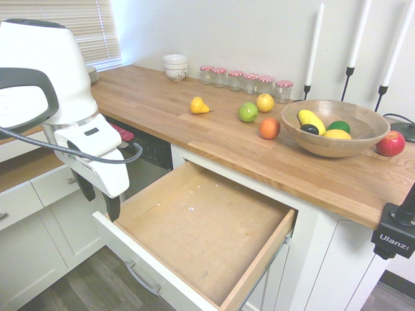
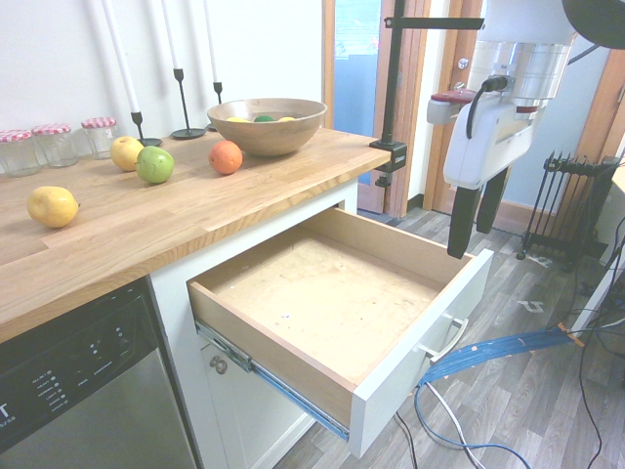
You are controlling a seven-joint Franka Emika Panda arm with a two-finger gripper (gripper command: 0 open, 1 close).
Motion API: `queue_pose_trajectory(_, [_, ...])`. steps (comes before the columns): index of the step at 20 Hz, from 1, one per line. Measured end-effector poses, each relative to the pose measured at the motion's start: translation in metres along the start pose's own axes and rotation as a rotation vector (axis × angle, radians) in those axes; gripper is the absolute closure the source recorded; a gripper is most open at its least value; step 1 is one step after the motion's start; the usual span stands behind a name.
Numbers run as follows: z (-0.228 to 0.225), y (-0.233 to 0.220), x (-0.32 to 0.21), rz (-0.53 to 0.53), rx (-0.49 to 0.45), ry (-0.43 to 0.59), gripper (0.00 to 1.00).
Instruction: Close the drawer
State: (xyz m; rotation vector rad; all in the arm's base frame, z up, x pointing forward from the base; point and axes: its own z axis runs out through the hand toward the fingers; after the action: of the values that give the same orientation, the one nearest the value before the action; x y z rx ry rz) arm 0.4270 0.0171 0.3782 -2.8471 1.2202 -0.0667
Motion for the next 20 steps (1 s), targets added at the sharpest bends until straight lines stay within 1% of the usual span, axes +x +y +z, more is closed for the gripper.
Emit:
queue_pose_trajectory(4, [0.004, 0.003, -0.003, 0.013, -0.005, -0.005, 0.0])
queue_pose_trajectory(11, [0.031, 0.024, -0.015, 0.024, -0.018, -0.014, 0.0])
queue_pose_trajectory(18, [0.054, 0.042, -0.027, 0.019, -0.009, -0.001, 0.0])
queue_pose_trajectory(20, [0.052, 0.04, -0.026, 0.013, 0.002, 0.009, 0.0])
